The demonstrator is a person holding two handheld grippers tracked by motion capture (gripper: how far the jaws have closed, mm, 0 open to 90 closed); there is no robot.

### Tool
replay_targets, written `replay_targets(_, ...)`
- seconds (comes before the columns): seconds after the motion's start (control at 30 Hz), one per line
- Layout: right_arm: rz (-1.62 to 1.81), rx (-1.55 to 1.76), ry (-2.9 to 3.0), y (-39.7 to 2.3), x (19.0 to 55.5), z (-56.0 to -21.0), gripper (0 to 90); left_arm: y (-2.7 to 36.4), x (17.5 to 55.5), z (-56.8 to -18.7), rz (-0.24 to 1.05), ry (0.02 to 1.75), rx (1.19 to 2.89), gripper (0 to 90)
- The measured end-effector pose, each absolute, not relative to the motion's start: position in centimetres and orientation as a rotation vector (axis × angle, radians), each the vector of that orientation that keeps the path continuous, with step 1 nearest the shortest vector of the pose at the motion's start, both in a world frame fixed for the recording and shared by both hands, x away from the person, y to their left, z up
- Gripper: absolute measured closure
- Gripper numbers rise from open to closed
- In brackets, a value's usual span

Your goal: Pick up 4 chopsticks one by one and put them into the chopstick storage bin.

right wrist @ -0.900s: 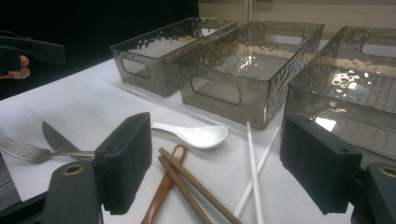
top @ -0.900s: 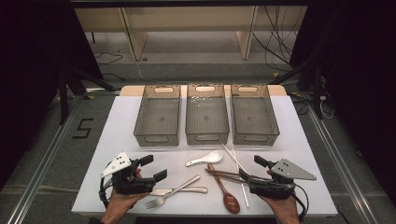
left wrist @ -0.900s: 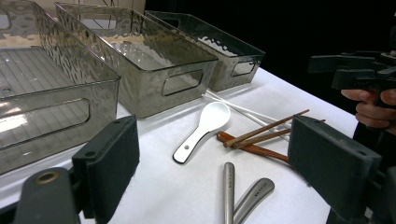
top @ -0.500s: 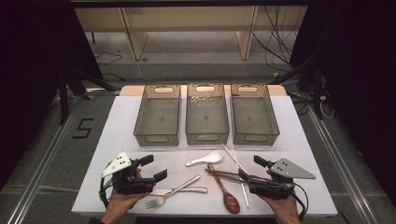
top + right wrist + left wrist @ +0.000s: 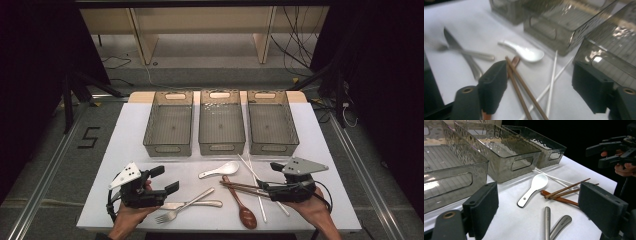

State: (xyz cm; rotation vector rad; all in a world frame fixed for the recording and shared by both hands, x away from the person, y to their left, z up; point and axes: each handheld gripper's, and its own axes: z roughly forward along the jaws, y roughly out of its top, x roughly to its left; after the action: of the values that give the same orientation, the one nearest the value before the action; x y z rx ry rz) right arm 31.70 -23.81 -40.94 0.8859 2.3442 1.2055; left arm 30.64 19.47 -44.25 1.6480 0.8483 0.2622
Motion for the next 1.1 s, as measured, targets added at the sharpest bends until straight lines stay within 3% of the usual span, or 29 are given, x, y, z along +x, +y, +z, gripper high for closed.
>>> replay_targets(0.37,0.783,0.781,2.612,-22.9,34.3,-40.7,39.2,19.6,30.7,-44.3,0.262,0.849,1.644,16.3)
replay_targets(0.57,0.604,0.742,2.702,-22.4,35.3,-42.2,50.3,19.5,30.7,-44.3,0.259,0.851,1.643,16.3)
replay_targets(0.87,0.512,0.611,2.783,-21.0,35.8,-44.0,65.1,19.5,30.7,-44.3,0.259,0.851,1.643,16.3)
replay_targets(1.1,0.485,0.560,2.823,-20.5,36.2,-44.5,71.3,19.5,30.8,-44.3,0.261,0.855,1.644,16.3)
